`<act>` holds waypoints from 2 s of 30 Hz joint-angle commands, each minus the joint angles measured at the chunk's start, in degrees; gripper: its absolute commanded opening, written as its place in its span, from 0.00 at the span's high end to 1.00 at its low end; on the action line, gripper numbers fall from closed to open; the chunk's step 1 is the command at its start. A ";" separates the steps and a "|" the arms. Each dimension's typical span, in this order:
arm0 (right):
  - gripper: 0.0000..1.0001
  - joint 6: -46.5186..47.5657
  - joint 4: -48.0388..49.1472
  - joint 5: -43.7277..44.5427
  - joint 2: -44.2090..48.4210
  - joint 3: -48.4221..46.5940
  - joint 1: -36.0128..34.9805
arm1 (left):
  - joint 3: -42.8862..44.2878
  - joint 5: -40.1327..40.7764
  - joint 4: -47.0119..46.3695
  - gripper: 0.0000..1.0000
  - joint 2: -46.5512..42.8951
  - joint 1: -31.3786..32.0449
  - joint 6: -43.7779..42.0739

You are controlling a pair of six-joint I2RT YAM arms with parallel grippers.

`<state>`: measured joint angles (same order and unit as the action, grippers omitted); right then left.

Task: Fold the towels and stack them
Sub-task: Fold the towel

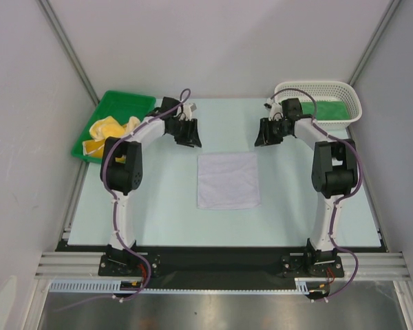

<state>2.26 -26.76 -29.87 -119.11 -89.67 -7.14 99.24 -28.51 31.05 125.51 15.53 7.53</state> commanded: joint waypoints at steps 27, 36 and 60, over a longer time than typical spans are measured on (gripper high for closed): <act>0.64 17.25 -15.51 -12.15 -12.55 -13.51 1.42 | 3.95 -7.61 7.98 0.56 7.91 -0.24 -16.67; 0.63 17.25 -15.33 -13.46 -13.25 -14.48 1.60 | 4.47 -6.73 7.89 0.57 8.61 0.56 -17.11; 1.00 13.12 -2.95 -13.20 -9.30 -12.90 1.25 | 14.66 -2.08 7.45 1.00 9.75 -0.41 -12.63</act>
<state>16.60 -36.47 -42.83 -132.70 -102.43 -5.34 109.91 -32.88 40.10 135.66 16.19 -6.02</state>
